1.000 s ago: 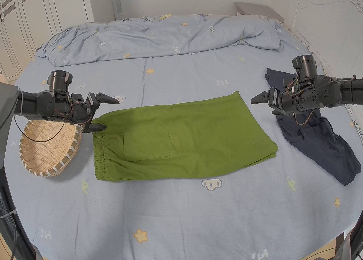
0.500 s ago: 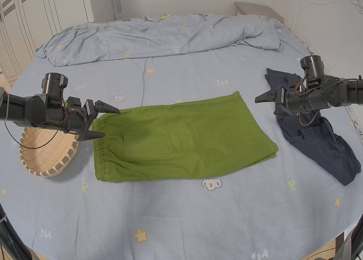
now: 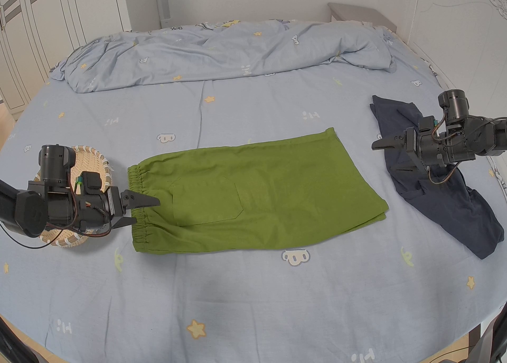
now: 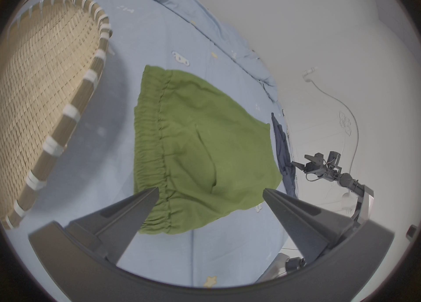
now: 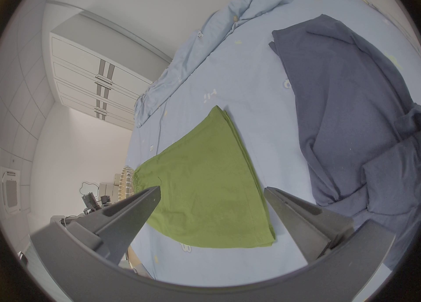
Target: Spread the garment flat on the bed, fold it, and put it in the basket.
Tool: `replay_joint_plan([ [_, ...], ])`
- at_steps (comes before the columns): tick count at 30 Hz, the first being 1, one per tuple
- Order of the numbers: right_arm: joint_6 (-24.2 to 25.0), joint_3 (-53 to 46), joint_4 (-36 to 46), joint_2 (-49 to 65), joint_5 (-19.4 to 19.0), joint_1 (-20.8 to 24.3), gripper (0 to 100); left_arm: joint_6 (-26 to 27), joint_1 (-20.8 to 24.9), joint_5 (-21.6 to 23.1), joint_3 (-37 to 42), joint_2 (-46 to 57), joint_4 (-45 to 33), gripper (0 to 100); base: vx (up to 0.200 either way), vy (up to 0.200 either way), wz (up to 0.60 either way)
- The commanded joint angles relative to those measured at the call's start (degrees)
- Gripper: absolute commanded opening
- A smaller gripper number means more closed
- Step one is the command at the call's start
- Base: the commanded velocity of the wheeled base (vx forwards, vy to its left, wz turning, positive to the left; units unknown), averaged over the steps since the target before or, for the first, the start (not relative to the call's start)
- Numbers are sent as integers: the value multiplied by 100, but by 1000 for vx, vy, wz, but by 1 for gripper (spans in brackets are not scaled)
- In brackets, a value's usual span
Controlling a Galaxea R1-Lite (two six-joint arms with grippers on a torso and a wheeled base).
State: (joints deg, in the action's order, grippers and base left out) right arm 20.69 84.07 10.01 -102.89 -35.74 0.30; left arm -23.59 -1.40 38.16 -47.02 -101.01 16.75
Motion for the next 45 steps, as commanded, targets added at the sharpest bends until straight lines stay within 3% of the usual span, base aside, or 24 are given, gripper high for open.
replay_joint_plan([
  [1,-12,-127,1,23,-12,-4,100,232,-123,-133,167,-314,74,100,0,0,0],
  [5,-12,-127,1,14,-12,5,100,452,-159,-423,132,-516,83,100,0,0,0],
  [18,-21,-189,1,6,6,163,100,452,-141,-441,-220,-999,118,100,0,0,0],
  [35,-12,-286,-8,-21,24,365,100,162,-97,-344,-914,-1588,118,100,0,0,0],
  [39,-12,-286,-8,-21,24,347,100,74,-80,-80,-932,-1580,118,100,0,0,0],
  [40,-12,-286,-8,-21,24,339,100,74,-80,-54,-932,-1580,118,0,0,0,0],
  [45,-12,-286,-8,-21,24,330,100,74,-80,-36,-932,-1553,118,0,0,0,0],
])
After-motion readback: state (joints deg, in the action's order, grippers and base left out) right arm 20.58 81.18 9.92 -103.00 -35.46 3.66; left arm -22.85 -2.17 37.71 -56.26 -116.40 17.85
